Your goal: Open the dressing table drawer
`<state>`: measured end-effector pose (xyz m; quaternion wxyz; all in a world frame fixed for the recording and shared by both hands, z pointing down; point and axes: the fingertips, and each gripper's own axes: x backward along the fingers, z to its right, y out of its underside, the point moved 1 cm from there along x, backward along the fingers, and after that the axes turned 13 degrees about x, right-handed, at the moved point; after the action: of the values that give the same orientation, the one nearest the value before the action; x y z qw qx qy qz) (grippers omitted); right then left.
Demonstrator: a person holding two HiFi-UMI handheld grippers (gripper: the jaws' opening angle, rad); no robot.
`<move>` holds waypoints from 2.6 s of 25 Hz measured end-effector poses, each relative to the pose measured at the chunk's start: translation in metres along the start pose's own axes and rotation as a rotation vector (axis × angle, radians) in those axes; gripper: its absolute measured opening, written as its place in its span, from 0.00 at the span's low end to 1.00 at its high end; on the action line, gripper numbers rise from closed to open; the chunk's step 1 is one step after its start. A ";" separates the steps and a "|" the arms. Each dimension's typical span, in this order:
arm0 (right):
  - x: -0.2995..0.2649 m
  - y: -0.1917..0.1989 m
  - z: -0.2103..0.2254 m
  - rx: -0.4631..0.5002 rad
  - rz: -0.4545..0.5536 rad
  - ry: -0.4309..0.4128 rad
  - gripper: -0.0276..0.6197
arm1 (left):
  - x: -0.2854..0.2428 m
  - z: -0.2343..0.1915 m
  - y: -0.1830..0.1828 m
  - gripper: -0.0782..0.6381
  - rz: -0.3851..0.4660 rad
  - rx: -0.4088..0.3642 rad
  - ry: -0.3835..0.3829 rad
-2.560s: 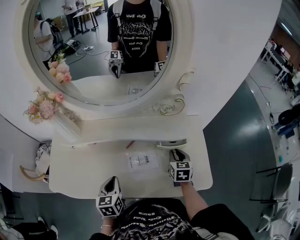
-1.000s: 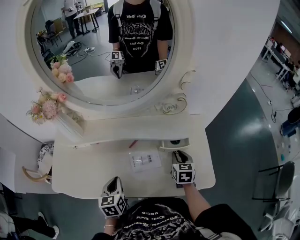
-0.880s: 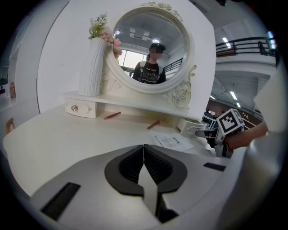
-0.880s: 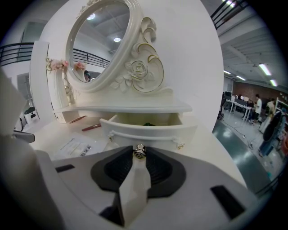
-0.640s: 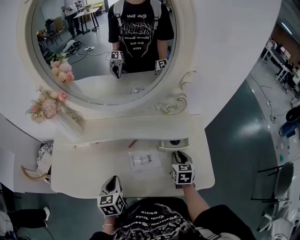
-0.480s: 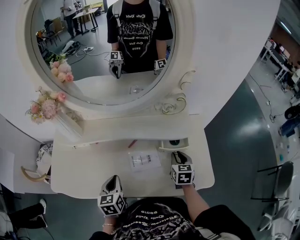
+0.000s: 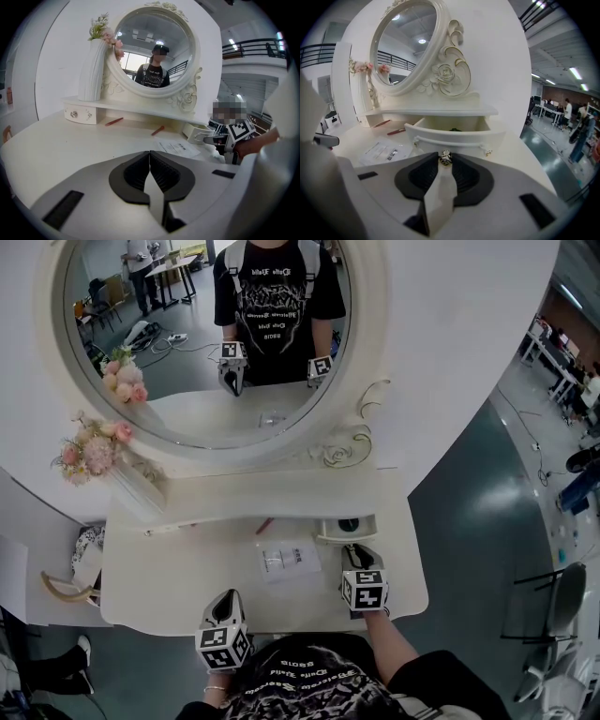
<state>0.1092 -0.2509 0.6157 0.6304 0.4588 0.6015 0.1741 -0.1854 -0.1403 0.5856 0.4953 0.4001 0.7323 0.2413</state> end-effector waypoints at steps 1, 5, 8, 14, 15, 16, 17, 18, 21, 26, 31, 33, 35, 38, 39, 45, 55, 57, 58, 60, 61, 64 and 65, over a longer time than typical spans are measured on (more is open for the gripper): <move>0.000 0.000 0.000 -0.001 -0.001 0.000 0.19 | 0.000 0.000 0.000 0.13 0.001 -0.001 0.001; 0.000 0.001 -0.001 0.003 -0.002 0.000 0.19 | 0.001 -0.002 0.000 0.13 0.003 0.003 -0.003; 0.000 0.001 0.000 0.004 -0.001 0.001 0.19 | 0.001 -0.002 0.000 0.13 0.004 0.003 -0.005; 0.002 0.002 -0.002 0.003 0.001 0.003 0.20 | 0.002 -0.004 0.000 0.13 0.006 0.002 -0.008; 0.002 0.002 -0.002 0.002 0.002 0.004 0.20 | 0.002 -0.004 0.000 0.13 0.005 0.002 -0.008; 0.003 0.002 -0.002 0.002 0.003 0.004 0.19 | 0.002 -0.004 0.000 0.13 0.005 0.003 -0.009; 0.004 0.003 -0.002 0.001 0.003 0.005 0.19 | 0.002 -0.004 0.000 0.13 0.004 0.004 -0.009; 0.004 0.003 -0.002 0.001 0.004 0.004 0.19 | 0.002 -0.004 0.000 0.13 0.004 0.005 -0.009; 0.003 0.003 -0.003 0.001 0.005 0.004 0.19 | 0.001 -0.005 0.000 0.13 0.003 0.007 -0.009; 0.005 0.004 -0.003 -0.001 0.000 0.010 0.20 | 0.002 -0.006 0.000 0.13 0.004 0.011 -0.011; 0.009 0.005 -0.005 0.002 0.001 0.010 0.19 | 0.002 -0.007 0.001 0.13 0.005 0.021 -0.016; 0.009 0.006 -0.005 0.011 0.000 0.009 0.20 | 0.002 -0.007 0.001 0.13 0.005 0.022 -0.017; 0.010 0.006 -0.004 0.015 -0.003 0.009 0.20 | 0.003 -0.007 0.001 0.13 0.004 0.022 -0.018; 0.009 0.006 -0.005 0.011 -0.001 0.012 0.20 | 0.003 -0.009 0.001 0.13 0.005 0.024 -0.021; 0.008 0.006 -0.005 0.010 0.000 0.012 0.20 | 0.003 -0.009 0.001 0.13 0.006 0.025 -0.022; 0.010 0.006 -0.004 0.009 -0.004 0.014 0.20 | 0.005 -0.010 0.002 0.13 0.006 0.023 -0.025; 0.012 0.022 -0.009 -0.032 -0.038 -0.029 0.29 | 0.012 -0.007 0.000 0.13 0.013 -0.039 -0.030; 0.015 0.024 -0.008 -0.051 -0.031 -0.034 0.29 | 0.011 -0.006 0.002 0.13 0.003 -0.040 -0.027; 0.015 0.025 -0.009 -0.058 -0.027 -0.040 0.30 | 0.011 -0.006 0.002 0.13 0.001 -0.041 -0.024; 0.016 0.024 -0.010 -0.078 -0.019 -0.050 0.34 | 0.010 -0.005 0.003 0.13 -0.003 -0.044 -0.017; 0.017 0.024 -0.010 -0.091 -0.014 -0.054 0.36 | 0.009 -0.004 0.003 0.13 -0.004 -0.047 -0.013; 0.020 0.021 -0.012 -0.105 0.006 -0.066 0.37 | 0.008 -0.003 0.004 0.13 -0.010 -0.056 -0.005; 0.021 0.020 -0.013 -0.103 0.010 -0.070 0.38 | 0.008 -0.002 0.005 0.13 -0.012 -0.059 -0.002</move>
<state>0.1086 -0.2197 0.6213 0.6730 0.4346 0.5670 0.1915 -0.1871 -0.1314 0.5857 0.5091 0.3813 0.7268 0.2593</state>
